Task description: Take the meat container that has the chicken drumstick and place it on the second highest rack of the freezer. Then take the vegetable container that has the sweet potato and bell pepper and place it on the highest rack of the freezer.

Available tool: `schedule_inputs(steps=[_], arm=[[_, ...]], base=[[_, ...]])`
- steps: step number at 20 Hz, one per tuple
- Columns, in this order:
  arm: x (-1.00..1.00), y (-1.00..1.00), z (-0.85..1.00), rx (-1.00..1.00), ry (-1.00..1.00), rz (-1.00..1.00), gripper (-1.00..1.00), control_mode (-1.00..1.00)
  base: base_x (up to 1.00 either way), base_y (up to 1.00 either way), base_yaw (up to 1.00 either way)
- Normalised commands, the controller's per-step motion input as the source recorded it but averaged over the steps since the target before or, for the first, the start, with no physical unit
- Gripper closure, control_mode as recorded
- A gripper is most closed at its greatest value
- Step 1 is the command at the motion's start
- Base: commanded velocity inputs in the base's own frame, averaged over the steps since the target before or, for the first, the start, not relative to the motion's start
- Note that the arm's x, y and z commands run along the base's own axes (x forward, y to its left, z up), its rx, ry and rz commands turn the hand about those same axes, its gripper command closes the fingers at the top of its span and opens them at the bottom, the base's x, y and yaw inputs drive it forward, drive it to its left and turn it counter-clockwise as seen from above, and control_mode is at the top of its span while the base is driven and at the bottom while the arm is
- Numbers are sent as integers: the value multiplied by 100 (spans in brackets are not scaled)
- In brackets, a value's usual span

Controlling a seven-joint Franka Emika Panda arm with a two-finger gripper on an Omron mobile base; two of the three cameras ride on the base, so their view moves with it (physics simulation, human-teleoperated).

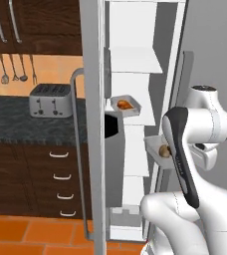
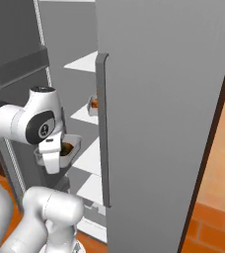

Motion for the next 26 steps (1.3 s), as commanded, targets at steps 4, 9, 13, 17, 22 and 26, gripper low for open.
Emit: schedule_inputs(steps=[4,9,13,17,22,26], arm=[[0,0,0,0,0,0,100,100],[0,0,0,0,0,0,100,100],[0,0,0,0,0,0,100,100],[0,0,0,0,0,0,100,100],[0,0,0,0,0,0,100,100],[0,0,0,0,0,0,100,100]], base=[[29,-1,1],[32,10,0],[32,16,0],[38,19,0],[43,11,0],[39,7,0]])
